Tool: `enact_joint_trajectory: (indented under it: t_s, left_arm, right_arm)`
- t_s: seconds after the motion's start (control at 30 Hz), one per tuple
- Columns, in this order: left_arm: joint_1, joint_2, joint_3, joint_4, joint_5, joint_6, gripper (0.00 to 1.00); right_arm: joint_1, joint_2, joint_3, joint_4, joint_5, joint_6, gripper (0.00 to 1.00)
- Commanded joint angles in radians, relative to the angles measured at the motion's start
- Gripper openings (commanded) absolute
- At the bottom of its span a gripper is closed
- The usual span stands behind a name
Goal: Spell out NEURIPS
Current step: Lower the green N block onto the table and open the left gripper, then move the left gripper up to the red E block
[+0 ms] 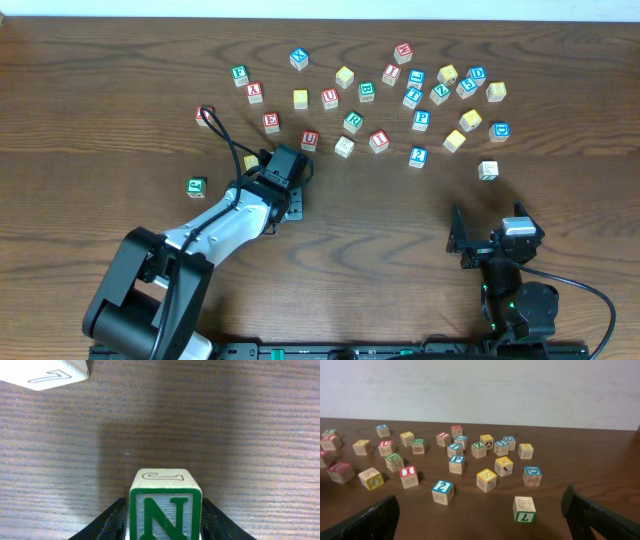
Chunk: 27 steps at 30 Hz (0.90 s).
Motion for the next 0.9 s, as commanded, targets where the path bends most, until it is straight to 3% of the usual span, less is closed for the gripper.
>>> enact_joint_trajectory:
  t_s: [0.0,0.73,0.87]
  left_arm:
    - [0.002,-0.032,0.006,-0.007,0.010,0.021,0.46]
    - [0.002,-0.271,0.039,-0.060,-0.024,0.085,0.47]
    - [0.002,-0.327,0.073,-0.074,-0.024,0.089,0.52]
  right_arm:
    - [-0.008,-0.004,-0.001,-0.005,0.001,0.014,0.99]
    - [-0.008,-0.004,-0.001,-0.005,0.001,0.014,0.99]
    - [-0.008,-0.004,-0.001,-0.005,0.001,0.014,0.99]
